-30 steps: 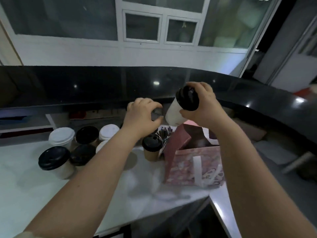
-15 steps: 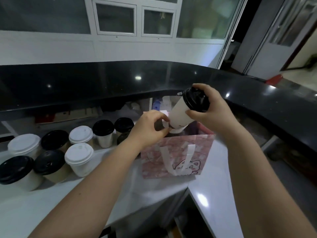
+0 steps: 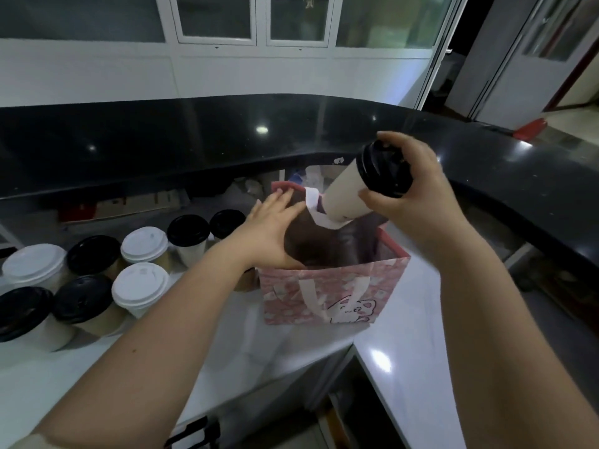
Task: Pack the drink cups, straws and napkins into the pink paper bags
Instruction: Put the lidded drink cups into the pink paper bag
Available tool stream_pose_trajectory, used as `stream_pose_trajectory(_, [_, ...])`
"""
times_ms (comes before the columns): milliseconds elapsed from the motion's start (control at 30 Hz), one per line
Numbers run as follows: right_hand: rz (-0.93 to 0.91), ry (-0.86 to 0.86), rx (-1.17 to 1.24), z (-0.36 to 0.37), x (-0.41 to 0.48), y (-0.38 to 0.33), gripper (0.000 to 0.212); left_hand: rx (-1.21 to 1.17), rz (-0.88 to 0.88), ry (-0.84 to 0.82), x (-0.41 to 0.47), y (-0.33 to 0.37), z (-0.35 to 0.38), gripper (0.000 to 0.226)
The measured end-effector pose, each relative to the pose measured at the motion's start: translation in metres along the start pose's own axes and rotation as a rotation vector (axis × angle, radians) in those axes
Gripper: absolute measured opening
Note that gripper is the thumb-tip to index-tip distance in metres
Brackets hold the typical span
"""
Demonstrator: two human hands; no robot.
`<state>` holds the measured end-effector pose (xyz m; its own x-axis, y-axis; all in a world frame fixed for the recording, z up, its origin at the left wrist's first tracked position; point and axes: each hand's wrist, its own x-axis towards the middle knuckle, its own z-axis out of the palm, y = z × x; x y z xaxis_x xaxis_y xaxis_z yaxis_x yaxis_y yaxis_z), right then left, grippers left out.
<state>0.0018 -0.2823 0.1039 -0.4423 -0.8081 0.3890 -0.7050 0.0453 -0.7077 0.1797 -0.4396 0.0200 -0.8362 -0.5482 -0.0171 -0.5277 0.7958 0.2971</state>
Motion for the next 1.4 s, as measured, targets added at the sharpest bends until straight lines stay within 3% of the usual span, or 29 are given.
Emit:
stream_pose_trajectory(300, [-0.104,-0.394,-0.488,0.044,-0.023,0.007,0.076,-0.095,-0.035,-0.027,0.016,-0.002,0.005,0.137])
stream_pose_trajectory(567, [0.087,-0.722,-0.653,0.053,-0.025,0.05,0.073,0.095,0.018,-0.123,-0.003,0.006,0.008,0.15])
stream_pose_trajectory(700, [0.171,-0.735,-0.801,0.081,0.001,0.056,0.096,0.091,0.063,-0.128,-0.012,0.012,0.009,0.151])
stream_pose_trajectory(800, [0.232,-0.737,-0.649,0.099,0.019,0.052,0.115,0.067,0.078,-0.124,-0.018,0.015,0.009,0.152])
stream_pose_trajectory(933, [0.161,-0.763,-0.519,0.125,0.015,0.052,0.107,0.069,0.074,-0.11,-0.02,0.016,0.009,0.153])
stream_pose_trajectory(1233, [-0.062,-0.743,-0.599,0.145,-0.013,0.086,0.093,0.089,0.053,-0.076,-0.021,0.014,0.009,0.15])
stream_pose_trajectory(1400, [-0.114,-0.905,-0.692,0.161,-0.027,0.095,0.084,0.102,0.029,-0.044,-0.023,0.017,0.014,0.148])
